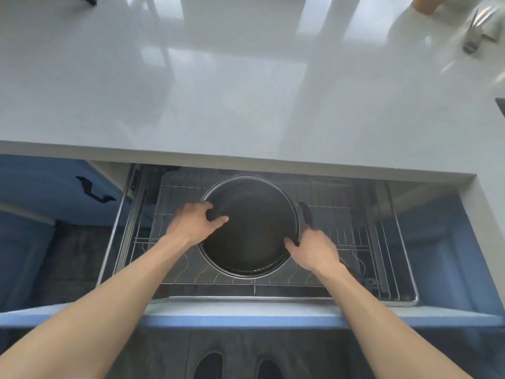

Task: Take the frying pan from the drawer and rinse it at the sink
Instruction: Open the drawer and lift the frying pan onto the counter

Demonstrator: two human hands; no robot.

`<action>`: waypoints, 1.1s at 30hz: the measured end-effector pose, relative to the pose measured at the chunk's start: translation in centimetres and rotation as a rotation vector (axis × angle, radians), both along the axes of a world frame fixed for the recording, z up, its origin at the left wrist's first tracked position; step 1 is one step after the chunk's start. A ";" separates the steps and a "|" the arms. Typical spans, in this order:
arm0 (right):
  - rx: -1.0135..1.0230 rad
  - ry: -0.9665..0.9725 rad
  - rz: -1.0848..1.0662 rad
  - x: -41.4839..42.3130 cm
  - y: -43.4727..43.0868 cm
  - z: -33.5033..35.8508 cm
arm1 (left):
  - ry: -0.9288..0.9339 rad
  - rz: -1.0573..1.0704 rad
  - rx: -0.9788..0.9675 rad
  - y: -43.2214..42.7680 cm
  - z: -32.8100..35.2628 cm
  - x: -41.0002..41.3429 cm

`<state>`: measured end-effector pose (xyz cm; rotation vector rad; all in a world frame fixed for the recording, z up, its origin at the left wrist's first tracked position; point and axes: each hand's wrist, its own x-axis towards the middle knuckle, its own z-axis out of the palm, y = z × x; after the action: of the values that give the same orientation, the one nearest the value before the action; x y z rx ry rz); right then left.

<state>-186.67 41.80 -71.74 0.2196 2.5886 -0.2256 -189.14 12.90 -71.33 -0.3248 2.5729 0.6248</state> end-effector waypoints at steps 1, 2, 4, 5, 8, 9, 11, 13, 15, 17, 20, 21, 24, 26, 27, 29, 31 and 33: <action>0.011 -0.017 -0.006 -0.1 0.2 -0.4 | -0.012 0.008 -0.007 0.1 -0.4 -0.3; 0.019 -0.033 -0.015 -0.1 0.3 -0.7 | -0.028 0.010 -0.017 0.3 -0.8 -0.5; 0.022 -0.051 -0.037 -0.2 0.4 -1.4 | -0.044 0.012 -0.022 0.5 -1.4 -0.8; 0.016 -0.058 -0.049 -0.3 0.3 -1.7 | -0.046 0.017 -0.025 0.5 -1.7 -0.9; -0.002 -0.071 -0.084 -0.6 -0.3 -2.3 | -0.044 0.035 -0.045 0.4 -2.6 -1.0; 0.000 -0.067 -0.088 -0.6 -0.4 -2.4 | -0.043 0.042 -0.044 0.3 -2.8 -1.0; 0.011 -0.046 -0.074 -0.4 -0.5 -2.2 | -0.042 0.044 -0.040 0.2 -3.1 -1.1; 0.014 -0.007 -0.048 -0.3 -0.5 -1.9 | -0.027 0.032 -0.051 0.3 -2.9 -1.1; 0.007 0.030 -0.023 -0.3 -0.3 -1.2 | -0.020 0.030 -0.057 0.3 -2.9 -1.0; -0.008 0.056 -0.009 -0.3 0.0 -0.3 | -0.020 0.045 -0.040 0.1 -3.3 -0.9; -0.039 0.083 -0.004 -0.2 1.1 0.9 | 0.009 0.091 -0.008 -0.7 -5.1 -1.0; -0.056 0.090 -0.004 -0.3 1.5 1.2 | 0.034 0.112 0.021 -0.7 -4.6 -1.0; -0.088 0.121 -0.007 -0.5 2.6 2.3 | 0.107 0.178 0.166 -0.6 -2.2 -0.8; -0.110 0.129 -0.005 -0.3 3.3 3.1 | 0.123 0.202 0.232 -0.7 -1.0 -0.6; -0.125 0.125 -0.007 -0.1 3.6 3.6 | 0.119 0.195 0.252 -0.9 -0.4 -0.4; -0.152 0.107 -0.007 0.3 4.2 4.7 | 0.107 0.164 0.276 -1.3 0.7 0.0; -0.171 0.093 0.001 0.8 4.7 6.0 | 0.101 0.168 0.295 -1.5 2.0 0.5; -0.173 0.084 0.005 1.3 4.8 7.6 | 0.108 0.163 0.301 -1.8 3.3 1.1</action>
<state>-185.42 46.64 -64.19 0.1432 2.6341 -0.4640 -188.01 11.13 -68.03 -0.4106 2.5186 1.1012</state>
